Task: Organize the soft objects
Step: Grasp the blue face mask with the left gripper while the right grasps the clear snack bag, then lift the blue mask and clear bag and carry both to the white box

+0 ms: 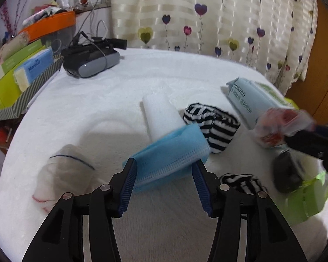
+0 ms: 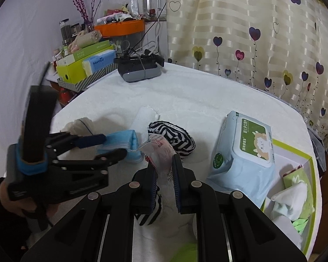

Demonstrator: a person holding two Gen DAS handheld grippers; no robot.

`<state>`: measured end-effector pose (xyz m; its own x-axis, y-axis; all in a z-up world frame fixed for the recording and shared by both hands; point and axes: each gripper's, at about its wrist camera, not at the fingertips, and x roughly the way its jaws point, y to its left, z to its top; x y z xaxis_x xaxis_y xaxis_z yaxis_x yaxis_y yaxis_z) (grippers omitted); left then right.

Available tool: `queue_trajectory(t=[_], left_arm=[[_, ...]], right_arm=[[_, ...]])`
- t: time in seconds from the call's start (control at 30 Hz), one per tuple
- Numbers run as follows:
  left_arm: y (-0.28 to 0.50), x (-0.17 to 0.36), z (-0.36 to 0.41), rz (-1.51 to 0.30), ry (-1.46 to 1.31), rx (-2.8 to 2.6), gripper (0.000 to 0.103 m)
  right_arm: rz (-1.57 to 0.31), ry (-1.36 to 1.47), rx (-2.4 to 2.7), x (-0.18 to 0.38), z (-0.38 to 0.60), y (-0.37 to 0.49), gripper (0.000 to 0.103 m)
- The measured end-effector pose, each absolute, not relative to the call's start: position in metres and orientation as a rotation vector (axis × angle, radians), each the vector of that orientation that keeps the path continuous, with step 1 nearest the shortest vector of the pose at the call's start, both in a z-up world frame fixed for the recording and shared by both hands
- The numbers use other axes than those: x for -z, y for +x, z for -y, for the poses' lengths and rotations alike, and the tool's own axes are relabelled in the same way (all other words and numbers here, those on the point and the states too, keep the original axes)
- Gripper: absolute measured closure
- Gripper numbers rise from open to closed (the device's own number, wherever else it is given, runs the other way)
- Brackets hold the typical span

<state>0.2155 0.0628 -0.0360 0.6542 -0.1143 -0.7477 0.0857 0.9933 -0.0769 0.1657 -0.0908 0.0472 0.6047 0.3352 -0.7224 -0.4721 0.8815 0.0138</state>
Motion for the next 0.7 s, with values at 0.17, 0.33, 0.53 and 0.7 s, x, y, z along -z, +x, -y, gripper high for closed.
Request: queue_trajectory(t=[0.17, 0.33, 0.53, 0.7], left_arm=[[0.217, 0.038, -0.059, -0.845, -0.013, 0.11, 0.054], [0.211, 0.034, -0.06, -0.836, -0.016, 0.083, 0.087], [0.195, 0.025, -0.064, -0.811, -0.045, 0.06, 0.1], [0.174, 0.009, -0.067, -0.769, -0.091, 0.031, 0.101]], right_arm=[[-0.793, -0.168, -0.471, -0.047, 0.098, 0.167, 0.089], [-0.78, -0.154, -0.478, -0.05, 0.101, 0.164, 0.089], [-0.761, -0.141, -0.486, -0.055, 0.105, 0.154, 0.089], [-0.735, -0.129, -0.498, -0.063, 0.11, 0.142, 0.089]])
